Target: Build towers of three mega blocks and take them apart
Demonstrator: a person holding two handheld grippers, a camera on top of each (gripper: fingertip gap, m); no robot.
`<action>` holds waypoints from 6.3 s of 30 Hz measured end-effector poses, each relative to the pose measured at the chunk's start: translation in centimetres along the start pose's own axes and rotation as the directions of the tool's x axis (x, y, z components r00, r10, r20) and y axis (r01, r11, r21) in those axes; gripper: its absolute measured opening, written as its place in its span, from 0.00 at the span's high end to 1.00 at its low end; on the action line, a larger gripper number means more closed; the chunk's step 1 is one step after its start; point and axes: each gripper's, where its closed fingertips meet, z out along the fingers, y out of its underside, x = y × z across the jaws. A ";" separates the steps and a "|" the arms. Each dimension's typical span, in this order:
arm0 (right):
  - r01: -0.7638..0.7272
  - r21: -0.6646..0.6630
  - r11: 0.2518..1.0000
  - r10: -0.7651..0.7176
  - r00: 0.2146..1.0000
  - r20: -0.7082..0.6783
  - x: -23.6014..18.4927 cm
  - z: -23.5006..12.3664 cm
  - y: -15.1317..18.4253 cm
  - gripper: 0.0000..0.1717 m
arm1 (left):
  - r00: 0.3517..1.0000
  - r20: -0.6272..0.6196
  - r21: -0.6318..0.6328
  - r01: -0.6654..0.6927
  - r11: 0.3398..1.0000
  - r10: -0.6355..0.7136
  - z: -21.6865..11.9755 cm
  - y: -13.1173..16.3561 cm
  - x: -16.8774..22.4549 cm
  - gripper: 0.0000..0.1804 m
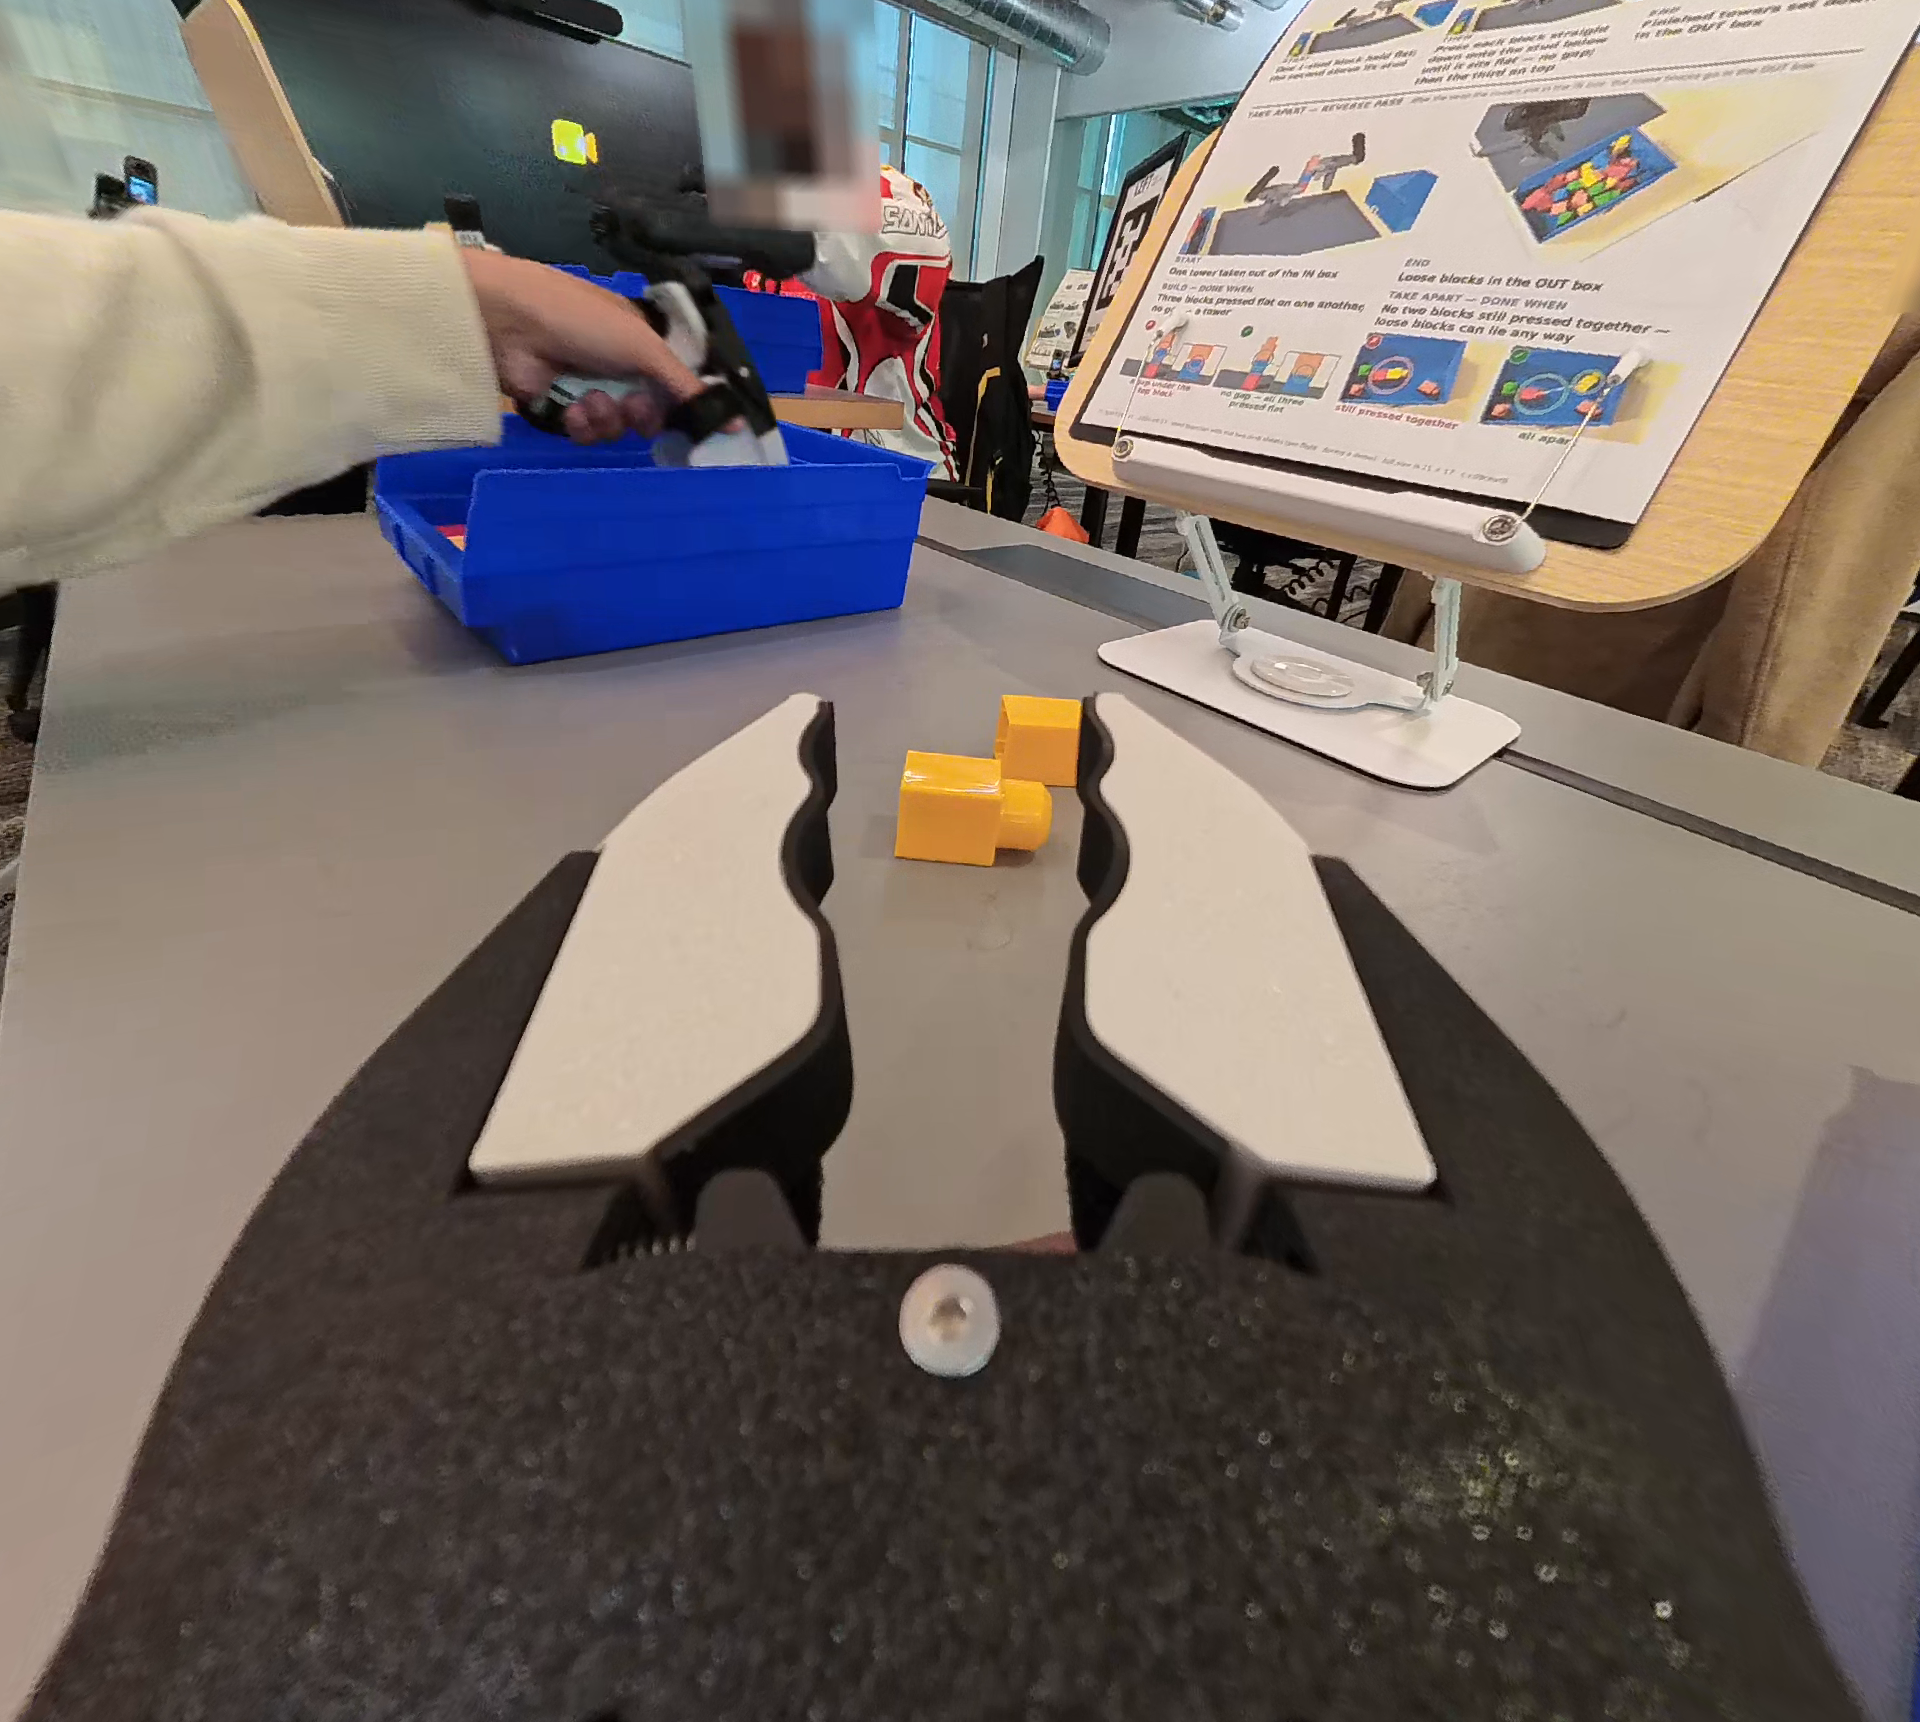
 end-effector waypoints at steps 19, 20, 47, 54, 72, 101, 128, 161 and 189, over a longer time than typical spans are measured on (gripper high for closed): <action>0.019 -0.006 1.000 -0.019 1.000 0.018 -0.5 0.1 0.1 0.74 | 0.984 0.174 -0.143 0.064 0.988 -0.038 6.0 -1.7 -4.8 0.62; 0.019 -0.006 1.000 -0.018 1.000 0.018 -0.5 0.1 0.1 0.74 | 0.986 0.156 -0.132 0.076 0.988 -0.055 6.4 -1.8 -4.6 0.62; 0.010 0.003 1.000 -0.010 1.000 0.011 -0.3 0.1 0.0 0.74 | 0.873 -0.052 0.230 -0.463 0.856 0.486 -10.4 4.0 11.0 0.76; -0.001 0.010 1.000 0.001 1.000 0.004 -0.1 0.0 -0.1 0.74 | 0.586 -0.179 0.118 -0.785 0.608 0.790 -7.1 13.5 24.7 0.76; 0.014 0.004 1.000 -0.014 1.000 0.010 -0.3 0.0 -0.1 0.74 | 0.574 -0.213 0.048 -0.802 0.595 0.791 2.1 14.8 34.2 0.76; -0.226 -0.745 0.628 0.222 0.969 -0.106 -2.4 6.0 4.8 0.77 | 0.861 -0.298 0.605 -0.164 0.779 0.412 -7.4 16.4 25.1 0.58; -0.315 -0.940 0.134 0.079 0.949 -0.307 -2.8 7.0 10.9 0.79 | 0.879 -0.115 0.539 -0.336 0.773 0.462 -7.9 17.7 25.2 0.58; -0.071 -0.160 0.985 0.057 0.994 -0.092 1.0 -2.9 1.5 0.79 | 0.771 -0.094 -0.099 -0.636 0.765 0.630 4.0 9.0 32.7 0.63; -0.339 -0.107 0.935 0.353 0.857 0.374 -4.3 1.5 -1.3 0.79 | 0.192 -0.700 0.713 0.145 0.686 0.688 -17.4 9.0 35.3 0.80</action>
